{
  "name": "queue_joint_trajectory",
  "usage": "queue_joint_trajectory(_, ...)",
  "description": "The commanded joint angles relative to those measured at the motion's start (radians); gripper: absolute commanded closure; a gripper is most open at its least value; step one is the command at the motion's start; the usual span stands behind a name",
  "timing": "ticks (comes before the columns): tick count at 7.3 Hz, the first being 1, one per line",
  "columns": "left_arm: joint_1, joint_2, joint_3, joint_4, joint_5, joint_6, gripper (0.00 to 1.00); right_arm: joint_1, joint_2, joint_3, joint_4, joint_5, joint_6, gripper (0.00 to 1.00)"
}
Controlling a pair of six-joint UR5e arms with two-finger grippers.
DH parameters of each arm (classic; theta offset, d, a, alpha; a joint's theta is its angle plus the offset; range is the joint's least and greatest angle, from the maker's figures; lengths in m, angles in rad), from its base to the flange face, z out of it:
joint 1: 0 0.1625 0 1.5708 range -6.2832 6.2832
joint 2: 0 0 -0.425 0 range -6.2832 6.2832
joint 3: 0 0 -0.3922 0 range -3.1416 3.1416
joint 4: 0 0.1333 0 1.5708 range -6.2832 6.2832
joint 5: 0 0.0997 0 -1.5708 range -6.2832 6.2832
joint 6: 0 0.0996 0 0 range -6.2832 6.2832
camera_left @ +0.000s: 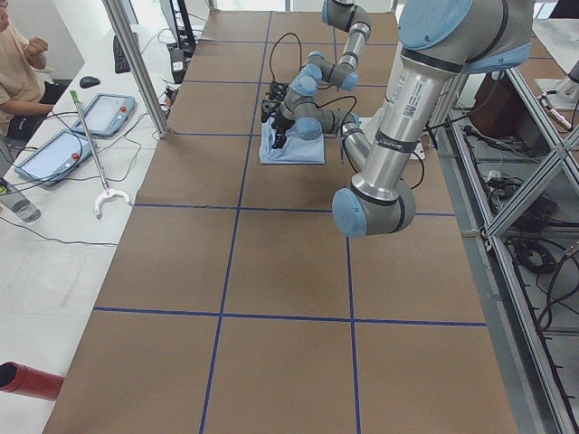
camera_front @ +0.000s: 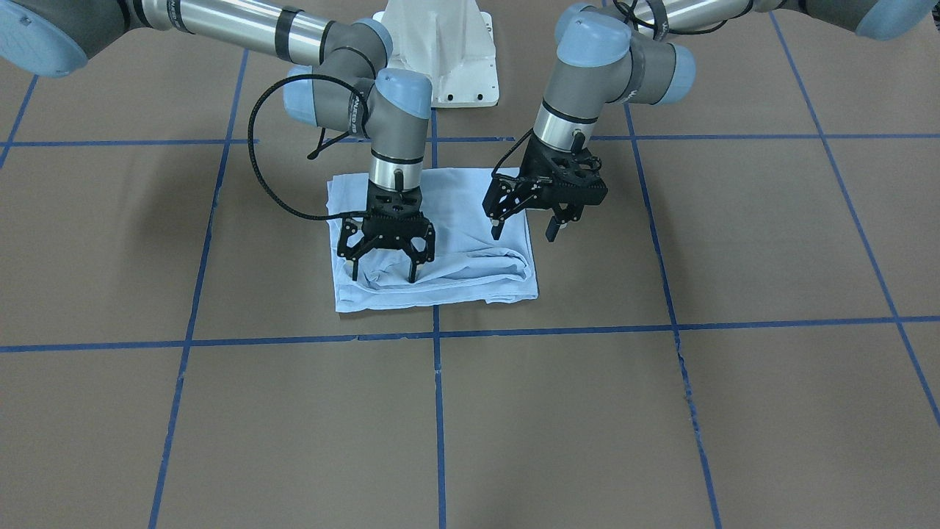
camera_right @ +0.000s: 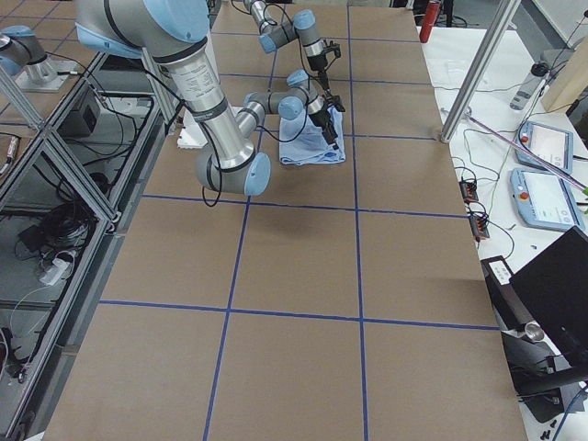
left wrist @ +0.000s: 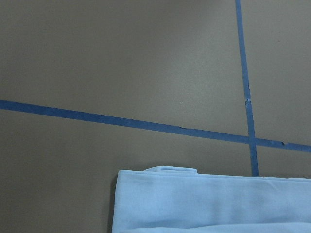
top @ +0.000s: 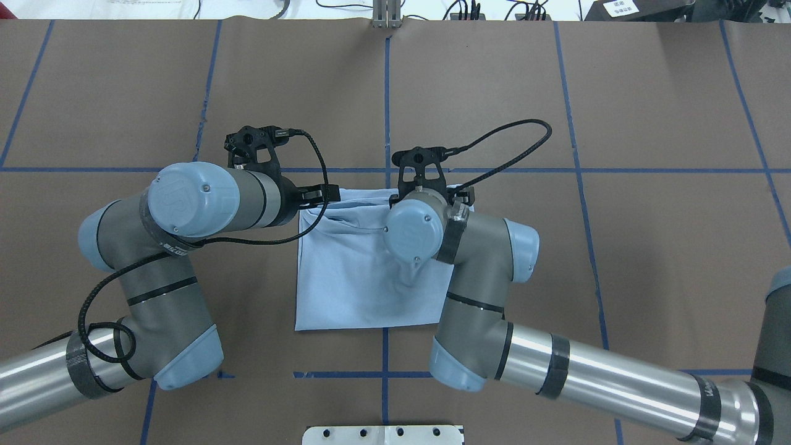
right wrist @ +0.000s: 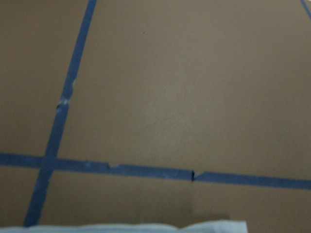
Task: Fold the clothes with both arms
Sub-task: 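Lift the right gripper away from the shirt toward the far side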
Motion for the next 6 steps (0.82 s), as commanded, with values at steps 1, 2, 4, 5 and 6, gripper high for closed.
queue_joint_trajectory(1,0.001,0.001,-0.005,0.0,0.0,0.0,0.0,0.12,0.019,-0.031,0.007,0.063,-0.048,0.0)
queue_joint_trajectory(2,0.004,0.001,-0.003,0.002,0.001,-0.003,0.0,0.17,0.038,-0.025,0.017,0.148,-0.048,0.0)
queue_joint_trajectory(4,0.024,-0.014,0.081,0.002,0.009,-0.003,0.0,0.232,0.04,-0.02,0.099,0.333,-0.054,0.0)
queue_joint_trajectory(5,0.053,-0.013,0.101,0.002,0.009,0.0,0.0,0.232,0.038,-0.018,0.1,0.335,-0.054,0.0)
queue_joint_trajectory(6,0.055,-0.013,0.112,0.0,0.011,0.006,0.0,0.232,0.036,-0.015,0.1,0.335,-0.054,0.0)
